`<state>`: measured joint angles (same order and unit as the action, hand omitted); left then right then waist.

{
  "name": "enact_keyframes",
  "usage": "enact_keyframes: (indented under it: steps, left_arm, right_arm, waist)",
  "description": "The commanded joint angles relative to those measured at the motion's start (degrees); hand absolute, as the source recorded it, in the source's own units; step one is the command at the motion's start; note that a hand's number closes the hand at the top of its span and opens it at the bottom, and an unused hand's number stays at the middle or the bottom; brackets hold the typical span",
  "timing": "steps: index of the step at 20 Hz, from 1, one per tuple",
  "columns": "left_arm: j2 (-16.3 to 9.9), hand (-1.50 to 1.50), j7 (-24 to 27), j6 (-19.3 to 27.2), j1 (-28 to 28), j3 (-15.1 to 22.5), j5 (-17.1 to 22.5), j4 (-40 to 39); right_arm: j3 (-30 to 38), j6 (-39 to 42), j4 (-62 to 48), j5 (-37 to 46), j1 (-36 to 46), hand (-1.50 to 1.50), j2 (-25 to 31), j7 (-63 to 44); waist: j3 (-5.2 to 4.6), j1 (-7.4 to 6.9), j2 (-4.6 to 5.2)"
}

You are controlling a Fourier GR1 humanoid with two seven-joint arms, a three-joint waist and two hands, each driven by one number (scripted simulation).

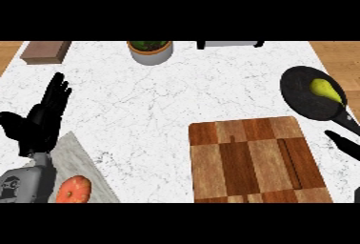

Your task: Pick the pear from the cutting board and place it in the pan

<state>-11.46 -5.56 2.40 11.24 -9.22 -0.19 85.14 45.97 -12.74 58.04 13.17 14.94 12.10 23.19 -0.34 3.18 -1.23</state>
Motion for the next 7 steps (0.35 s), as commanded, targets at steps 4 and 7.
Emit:
enact_keyframes:
  steps: [4, 7]
  left_arm:
    - [1.67, 0.00, 0.34, 1.25, -1.13, 1.29, -1.01, 1.64]
    - [1.02, 0.00, 0.10, -0.26, -1.69, 1.26, -0.23, 2.23]
  right_arm:
    - [-5.85, 4.14, 30.31, 0.94, -15.77, -1.50, -10.38, -12.97]
    - [-11.72, 1.31, 41.30, -1.33, -24.96, -1.50, -11.91, -17.10]
  waist:
    - [0.03, -0.73, 0.41]
    - [0.19, -1.73, 0.77]
